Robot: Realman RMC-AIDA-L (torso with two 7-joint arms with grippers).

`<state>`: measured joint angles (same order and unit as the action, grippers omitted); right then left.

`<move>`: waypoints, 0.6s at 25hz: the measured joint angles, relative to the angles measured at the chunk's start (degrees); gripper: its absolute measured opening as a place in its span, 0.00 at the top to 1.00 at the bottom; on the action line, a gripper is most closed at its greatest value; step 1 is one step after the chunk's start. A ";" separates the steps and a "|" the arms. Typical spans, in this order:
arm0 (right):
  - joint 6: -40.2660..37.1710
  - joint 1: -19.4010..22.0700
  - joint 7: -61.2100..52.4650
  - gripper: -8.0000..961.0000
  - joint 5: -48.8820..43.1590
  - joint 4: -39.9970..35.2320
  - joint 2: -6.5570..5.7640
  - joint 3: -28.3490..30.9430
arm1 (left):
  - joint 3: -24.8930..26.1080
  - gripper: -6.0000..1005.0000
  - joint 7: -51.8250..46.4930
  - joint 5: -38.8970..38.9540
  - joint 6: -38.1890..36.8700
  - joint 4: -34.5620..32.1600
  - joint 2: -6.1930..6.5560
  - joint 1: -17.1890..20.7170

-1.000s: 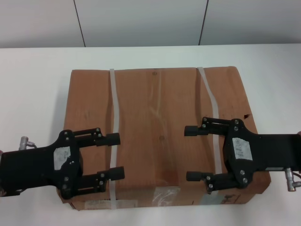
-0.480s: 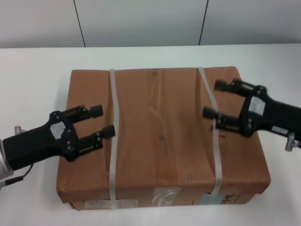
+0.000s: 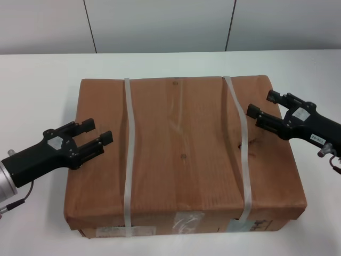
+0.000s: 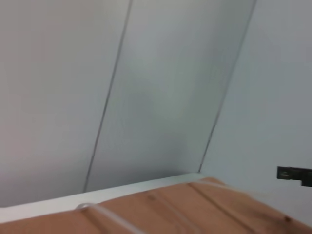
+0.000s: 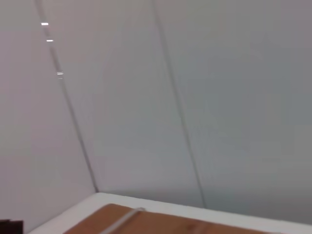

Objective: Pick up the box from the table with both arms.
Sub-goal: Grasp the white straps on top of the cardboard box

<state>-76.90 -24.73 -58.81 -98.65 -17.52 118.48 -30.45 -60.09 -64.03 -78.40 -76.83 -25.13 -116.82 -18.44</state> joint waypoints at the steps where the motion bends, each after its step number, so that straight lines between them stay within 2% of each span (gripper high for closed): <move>1: 0.76 -0.22 -0.19 0.14 0.11 0.70 0.00 -0.18 | -0.05 0.37 -0.03 0.01 0.55 0.09 -0.05 -0.04; 15: 8.65 -5.42 -1.48 0.14 -0.57 7.78 0.34 -4.06 | -0.37 0.37 0.35 0.02 4.10 3.84 -0.18 -2.61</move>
<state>-68.24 -30.15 -60.29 -99.23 -9.74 118.82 -34.52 -60.46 -63.68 -78.38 -72.74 -21.29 -117.00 -21.04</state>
